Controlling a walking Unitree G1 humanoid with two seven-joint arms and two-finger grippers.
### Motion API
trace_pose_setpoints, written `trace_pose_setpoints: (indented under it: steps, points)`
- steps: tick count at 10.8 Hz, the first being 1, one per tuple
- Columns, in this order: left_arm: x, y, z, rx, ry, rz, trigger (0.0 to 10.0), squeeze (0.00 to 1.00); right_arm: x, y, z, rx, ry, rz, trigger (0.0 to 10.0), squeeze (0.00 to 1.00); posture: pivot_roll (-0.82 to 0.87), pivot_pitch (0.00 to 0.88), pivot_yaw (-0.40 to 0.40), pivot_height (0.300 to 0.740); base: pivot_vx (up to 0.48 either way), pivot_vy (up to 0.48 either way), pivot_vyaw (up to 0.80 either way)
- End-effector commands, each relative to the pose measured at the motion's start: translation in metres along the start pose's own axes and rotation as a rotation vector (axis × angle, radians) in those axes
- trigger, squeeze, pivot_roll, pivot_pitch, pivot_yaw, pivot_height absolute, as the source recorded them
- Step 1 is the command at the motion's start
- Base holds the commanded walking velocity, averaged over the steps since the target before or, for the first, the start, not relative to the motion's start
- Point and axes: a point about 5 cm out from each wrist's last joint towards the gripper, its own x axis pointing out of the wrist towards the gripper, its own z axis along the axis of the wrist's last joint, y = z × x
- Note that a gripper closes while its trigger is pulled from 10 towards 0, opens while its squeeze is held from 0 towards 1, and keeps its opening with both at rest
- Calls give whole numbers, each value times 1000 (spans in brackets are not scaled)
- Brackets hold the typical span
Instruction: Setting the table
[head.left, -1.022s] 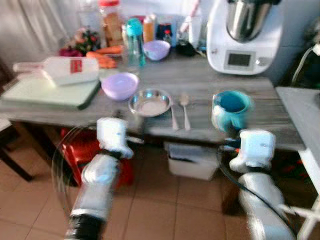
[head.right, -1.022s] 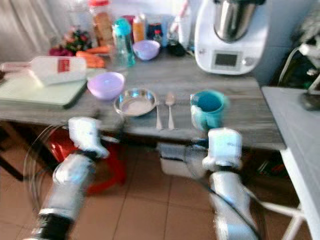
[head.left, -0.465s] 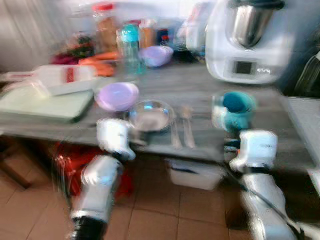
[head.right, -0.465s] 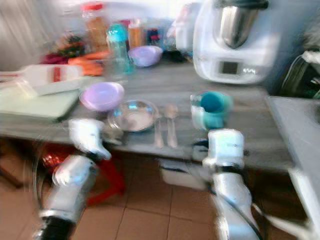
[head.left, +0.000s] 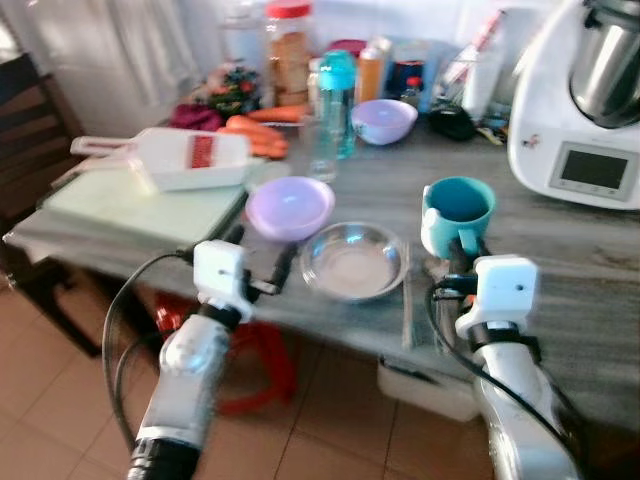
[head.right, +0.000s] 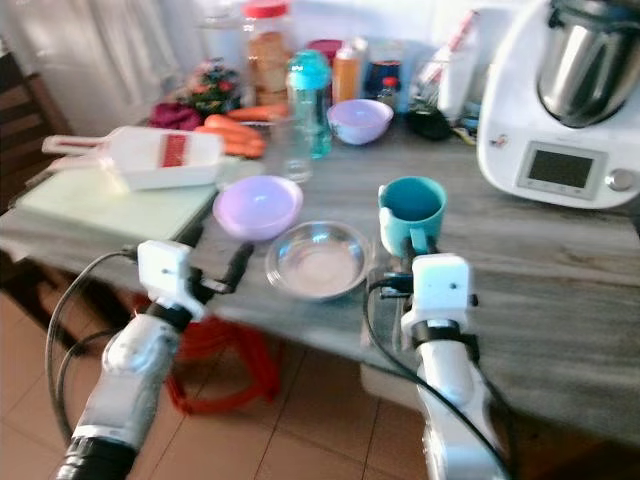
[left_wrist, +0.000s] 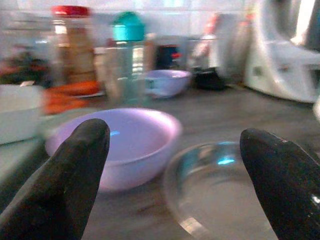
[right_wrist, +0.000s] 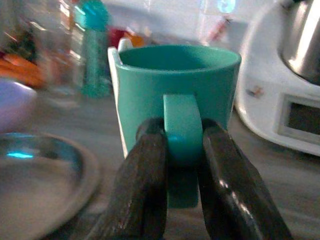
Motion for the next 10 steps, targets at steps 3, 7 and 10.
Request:
trace_pose_setpoints:
  steps: [3, 7, 10]
  points:
    - [-4, 8, 6, 14, -16, 10, 10000, 0, 2, 4, 8, 18, -36, 6, 10000, 0, 15, 28, 34, 740, 354, 0, 0]
    - [-23, 15, 8, 28, -14, 18, 10000, 0, 4, 1, 7, 10, -33, 13, 10000, 0, 22, 30, 28, 740, 86, 0, 0]
    - [-43, 19, 3, 50, 32, 2, 10000, 0, 13, -3, 6, 26, -35, 40, 10000, 0, 27, 32, 26, 740, 0, 0, 0]
